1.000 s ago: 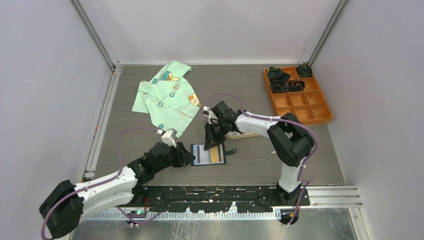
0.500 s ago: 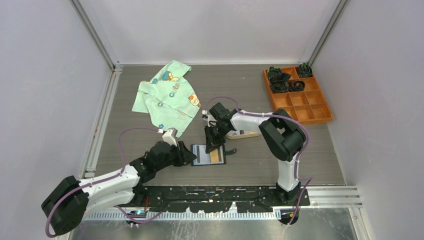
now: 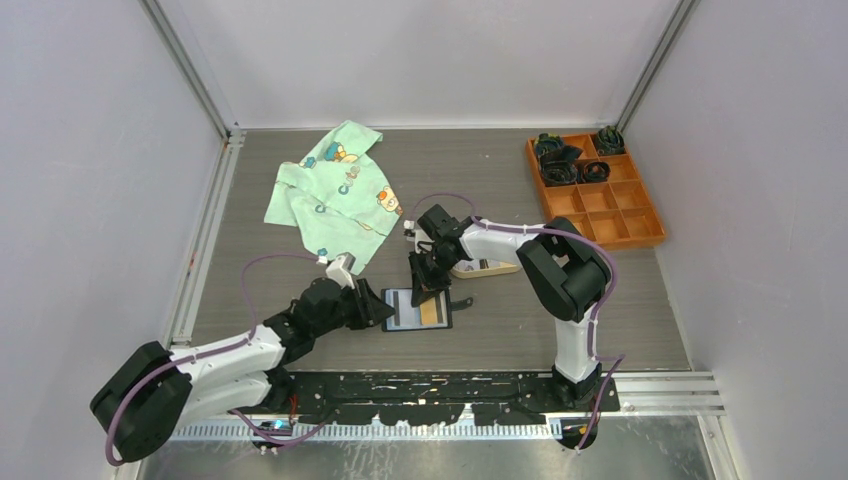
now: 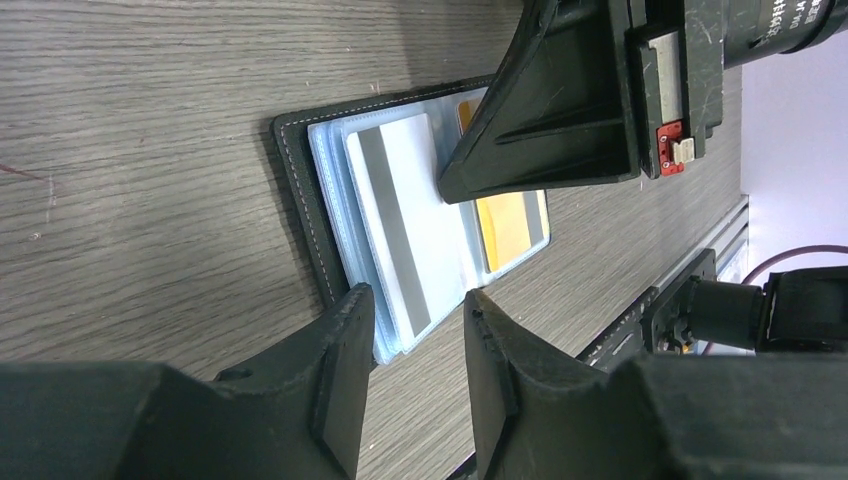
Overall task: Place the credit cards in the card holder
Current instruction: Insert the credit card into the card holder, then turn over the card slot in the card holder, then pick up the credit card from the storage box.
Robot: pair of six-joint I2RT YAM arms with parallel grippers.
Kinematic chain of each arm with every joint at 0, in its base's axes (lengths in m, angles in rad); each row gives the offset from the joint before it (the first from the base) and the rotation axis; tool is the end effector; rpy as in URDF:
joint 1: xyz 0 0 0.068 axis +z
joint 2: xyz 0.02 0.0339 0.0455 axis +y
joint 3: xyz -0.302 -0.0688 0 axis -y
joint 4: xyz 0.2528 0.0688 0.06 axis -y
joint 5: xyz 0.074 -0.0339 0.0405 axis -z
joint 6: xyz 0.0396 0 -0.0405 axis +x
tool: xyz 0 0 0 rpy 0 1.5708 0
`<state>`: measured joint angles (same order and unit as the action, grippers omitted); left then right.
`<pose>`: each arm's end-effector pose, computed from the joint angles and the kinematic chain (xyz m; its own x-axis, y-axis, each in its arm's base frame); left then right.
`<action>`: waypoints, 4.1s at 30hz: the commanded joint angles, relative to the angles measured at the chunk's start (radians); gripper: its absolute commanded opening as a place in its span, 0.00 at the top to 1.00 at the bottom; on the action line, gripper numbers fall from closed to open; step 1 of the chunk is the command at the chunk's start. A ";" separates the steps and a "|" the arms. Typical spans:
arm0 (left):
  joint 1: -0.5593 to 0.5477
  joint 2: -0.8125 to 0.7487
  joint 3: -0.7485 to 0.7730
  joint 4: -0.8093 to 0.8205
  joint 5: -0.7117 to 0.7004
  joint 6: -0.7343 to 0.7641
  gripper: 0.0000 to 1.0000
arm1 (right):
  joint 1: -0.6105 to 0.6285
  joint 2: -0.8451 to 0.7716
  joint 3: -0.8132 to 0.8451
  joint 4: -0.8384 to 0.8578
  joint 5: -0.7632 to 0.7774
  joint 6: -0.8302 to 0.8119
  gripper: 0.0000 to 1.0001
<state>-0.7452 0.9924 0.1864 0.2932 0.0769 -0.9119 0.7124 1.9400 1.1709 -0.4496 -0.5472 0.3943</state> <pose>0.1244 -0.1190 0.1698 -0.7942 -0.3398 -0.5037 0.1590 0.6839 -0.7120 0.2813 0.2702 0.1612 -0.9225 -0.3632 -0.1308 -0.3679 0.7241 0.5834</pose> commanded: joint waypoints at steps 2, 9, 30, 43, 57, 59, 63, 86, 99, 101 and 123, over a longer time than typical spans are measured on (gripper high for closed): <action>0.013 0.014 0.013 0.085 0.031 -0.015 0.62 | 0.001 0.038 0.013 -0.019 0.079 -0.035 0.91; 0.020 0.066 0.015 0.130 0.055 -0.022 0.65 | 0.000 0.038 0.015 -0.022 0.079 -0.037 0.91; 0.023 0.172 0.020 0.219 0.114 -0.038 0.68 | 0.000 0.035 0.019 -0.025 0.060 -0.041 0.91; 0.022 0.188 0.032 0.258 0.146 -0.045 0.68 | -0.037 -0.115 0.045 -0.061 -0.039 -0.151 0.78; 0.016 0.366 0.102 0.470 0.278 -0.106 0.62 | -0.229 -0.389 0.033 -0.117 -0.140 -0.335 0.69; -0.003 0.407 0.117 0.497 0.287 -0.116 0.61 | -0.247 -0.428 0.032 -0.121 -0.121 -0.361 0.68; -0.057 0.474 0.166 0.501 0.278 -0.111 0.56 | -0.268 -0.533 0.019 -0.116 -0.047 -0.416 0.68; -0.090 0.074 0.124 0.233 0.028 0.184 0.17 | -0.459 -0.360 -0.094 0.037 -0.145 -0.252 0.33; -0.088 0.122 0.112 0.280 0.068 0.194 0.20 | -0.516 -0.207 -0.067 0.051 0.021 -0.218 0.38; -0.088 0.123 0.108 0.283 0.068 0.192 0.21 | -0.517 -0.190 -0.062 0.053 0.021 -0.219 0.36; -0.088 0.151 0.109 0.313 0.087 0.167 0.21 | -0.525 -0.077 -0.057 0.134 -0.336 -0.066 0.43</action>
<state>-0.8337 1.1378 0.2909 0.5339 0.1516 -0.7502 0.1925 1.8748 1.1088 -0.3817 -0.7441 0.2592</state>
